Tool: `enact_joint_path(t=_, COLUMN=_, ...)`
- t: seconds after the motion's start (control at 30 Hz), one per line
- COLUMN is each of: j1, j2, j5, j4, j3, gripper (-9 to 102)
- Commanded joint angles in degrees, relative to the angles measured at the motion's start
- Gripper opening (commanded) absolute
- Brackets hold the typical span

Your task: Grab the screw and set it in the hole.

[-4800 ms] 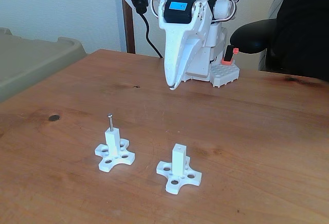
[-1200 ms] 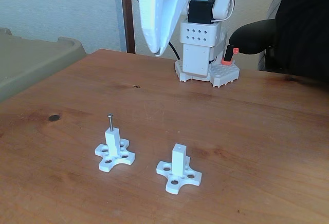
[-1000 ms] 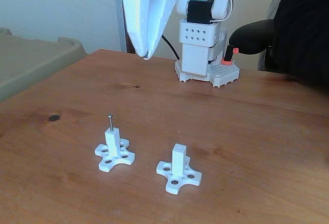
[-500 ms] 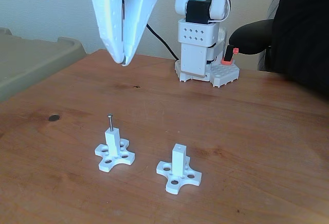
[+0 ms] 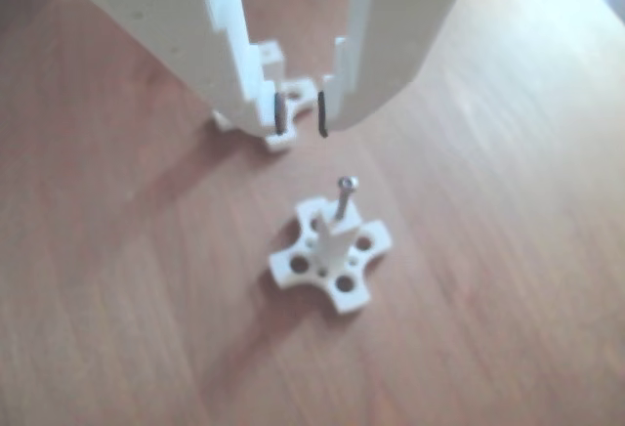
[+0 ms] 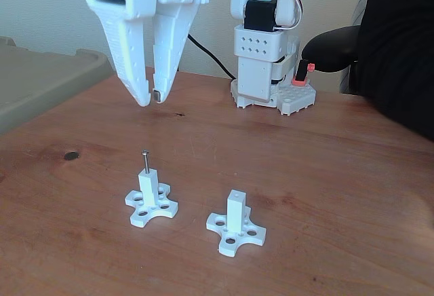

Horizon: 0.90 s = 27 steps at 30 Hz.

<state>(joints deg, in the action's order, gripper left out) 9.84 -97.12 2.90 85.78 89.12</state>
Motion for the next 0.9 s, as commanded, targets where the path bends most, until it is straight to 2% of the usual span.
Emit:
enact_joint_path(t=0.0, j1=0.2, j2=-0.2, j5=-0.8, j4=1.0, j3=-5.5, gripper=6)
enact_joint_path(t=0.87, j1=-2.3, j2=6.8, j5=0.0, j4=1.1, j3=-9.6, gripper=10)
